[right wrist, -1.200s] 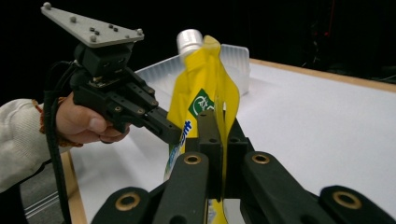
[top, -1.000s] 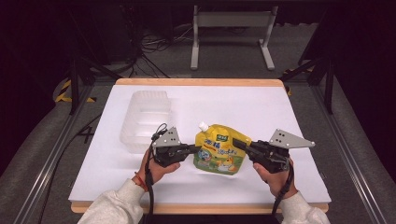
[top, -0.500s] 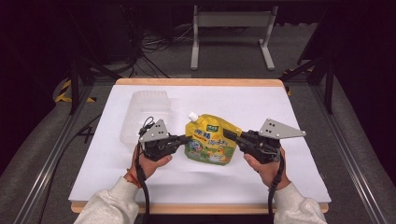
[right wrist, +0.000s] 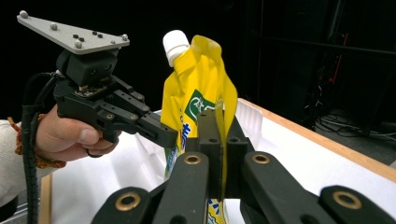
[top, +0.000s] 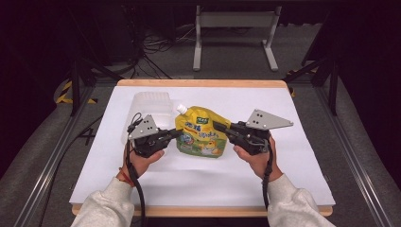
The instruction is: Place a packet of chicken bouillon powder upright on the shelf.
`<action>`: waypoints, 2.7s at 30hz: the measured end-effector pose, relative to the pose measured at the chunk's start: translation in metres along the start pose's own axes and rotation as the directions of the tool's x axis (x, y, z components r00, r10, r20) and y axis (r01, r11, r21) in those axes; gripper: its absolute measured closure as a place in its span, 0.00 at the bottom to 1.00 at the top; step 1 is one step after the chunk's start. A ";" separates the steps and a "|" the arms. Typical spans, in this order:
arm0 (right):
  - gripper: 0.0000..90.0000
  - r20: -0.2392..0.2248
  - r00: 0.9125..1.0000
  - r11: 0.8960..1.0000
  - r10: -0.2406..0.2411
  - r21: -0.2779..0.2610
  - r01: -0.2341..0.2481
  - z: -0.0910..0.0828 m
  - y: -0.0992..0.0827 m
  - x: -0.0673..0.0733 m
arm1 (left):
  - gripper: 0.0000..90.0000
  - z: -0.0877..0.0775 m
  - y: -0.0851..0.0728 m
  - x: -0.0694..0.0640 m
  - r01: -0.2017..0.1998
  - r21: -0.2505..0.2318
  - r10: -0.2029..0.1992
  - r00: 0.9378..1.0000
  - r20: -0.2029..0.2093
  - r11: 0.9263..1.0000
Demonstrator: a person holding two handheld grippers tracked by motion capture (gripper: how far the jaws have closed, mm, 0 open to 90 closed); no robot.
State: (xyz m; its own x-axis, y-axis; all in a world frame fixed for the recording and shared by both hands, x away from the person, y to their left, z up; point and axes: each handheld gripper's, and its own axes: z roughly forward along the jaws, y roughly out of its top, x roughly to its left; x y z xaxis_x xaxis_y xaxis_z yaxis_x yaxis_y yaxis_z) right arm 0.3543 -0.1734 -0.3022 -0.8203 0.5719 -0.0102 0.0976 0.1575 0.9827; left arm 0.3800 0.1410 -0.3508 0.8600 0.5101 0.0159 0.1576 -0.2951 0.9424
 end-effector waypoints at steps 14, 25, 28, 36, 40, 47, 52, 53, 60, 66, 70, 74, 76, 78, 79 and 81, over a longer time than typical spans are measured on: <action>1.00 -0.029 0.999 0.999 -0.041 -0.021 0.040 0.036 0.017 -0.005 | 1.00 -0.011 0.008 0.032 -0.035 -0.024 0.033 0.995 -0.092 0.999; 1.00 -0.022 0.998 0.998 -0.066 -0.008 0.066 0.076 0.035 -0.017 | 1.00 -0.013 0.016 0.066 -0.022 -0.020 0.019 0.988 -0.153 1.000; 1.00 -0.015 0.997 0.998 -0.070 -0.003 0.070 0.089 0.038 -0.020 | 1.00 -0.015 0.018 0.076 -0.016 -0.015 0.013 0.984 -0.176 1.000; 1.00 -0.007 0.999 0.999 -0.052 -0.005 0.052 0.116 0.043 -0.028 | 1.00 -0.021 0.015 0.094 0.007 -0.024 -0.012 0.976 -0.216 1.000; 1.00 -0.020 0.999 0.999 -0.042 -0.014 0.042 0.128 0.042 -0.029 | 1.00 -0.026 0.013 0.103 0.008 -0.020 -0.013 0.972 -0.235 1.000; 1.00 -0.035 0.999 0.999 -0.029 -0.021 0.028 0.144 0.040 -0.030 | 1.00 -0.031 0.008 0.112 0.025 -0.027 -0.031 0.968 -0.249 0.999; 1.00 -0.040 0.999 0.999 -0.026 -0.019 0.026 0.151 0.039 -0.029 | 1.00 -0.035 0.005 0.117 0.033 -0.033 -0.040 0.965 -0.259 0.999; 1.00 -0.040 0.999 1.000 -0.025 -0.020 0.024 0.153 0.039 -0.029 | 1.00 -0.035 0.004 0.118 0.035 -0.041 -0.045 0.964 -0.261 0.999; 1.00 -0.008 0.999 0.999 -0.040 -0.036 0.040 0.161 0.045 -0.033 | 1.00 -0.035 0.007 0.125 0.040 -0.064 -0.055 0.963 -0.266 0.997; 1.00 0.006 1.000 0.998 -0.031 -0.048 0.031 0.172 0.047 -0.041 | 1.00 -0.032 0.006 0.136 0.053 -0.083 -0.075 0.957 -0.279 0.995; 1.00 0.011 1.000 0.998 -0.028 -0.051 0.029 0.181 0.044 -0.045 | 1.00 -0.030 0.002 0.142 0.061 -0.082 -0.082 0.953 -0.291 0.995; 1.00 0.008 1.000 0.999 -0.019 -0.050 0.020 0.188 0.041 -0.046 | 1.00 -0.031 -0.003 0.146 0.069 -0.084 -0.091 0.949 -0.300 0.994; 1.00 0.005 1.000 0.999 -0.021 -0.048 0.021 0.193 0.039 -0.045 | 1.00 -0.032 -0.005 0.147 0.062 -0.081 -0.085 0.946 -0.312 0.995; 1.00 0.000 1.000 0.999 -0.022 -0.046 0.022 0.196 0.038 -0.045 | 1.00 -0.034 -0.008 0.149 0.066 -0.075 -0.086 0.945 -0.317 0.995; 1.00 -0.002 1.000 0.999 -0.024 -0.045 0.024 0.198 0.037 -0.044 | 1.00 -0.034 -0.009 0.149 0.069 -0.074 -0.089 0.942 -0.323 0.995; 1.00 -0.007 1.000 0.999 -0.029 -0.038 0.029 0.201 0.036 -0.042 | 1.00 -0.034 -0.013 0.150 0.075 -0.074 -0.096 0.941 -0.325 0.994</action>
State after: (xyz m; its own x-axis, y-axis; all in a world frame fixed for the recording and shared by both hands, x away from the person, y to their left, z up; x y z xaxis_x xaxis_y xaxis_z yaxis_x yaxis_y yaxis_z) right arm 0.5057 -0.0304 -0.3034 -0.8264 0.5617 -0.0379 0.0520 0.1433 0.9883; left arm 0.4907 0.2492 -0.3488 0.6366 0.7704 0.0334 0.1856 -0.1951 0.9631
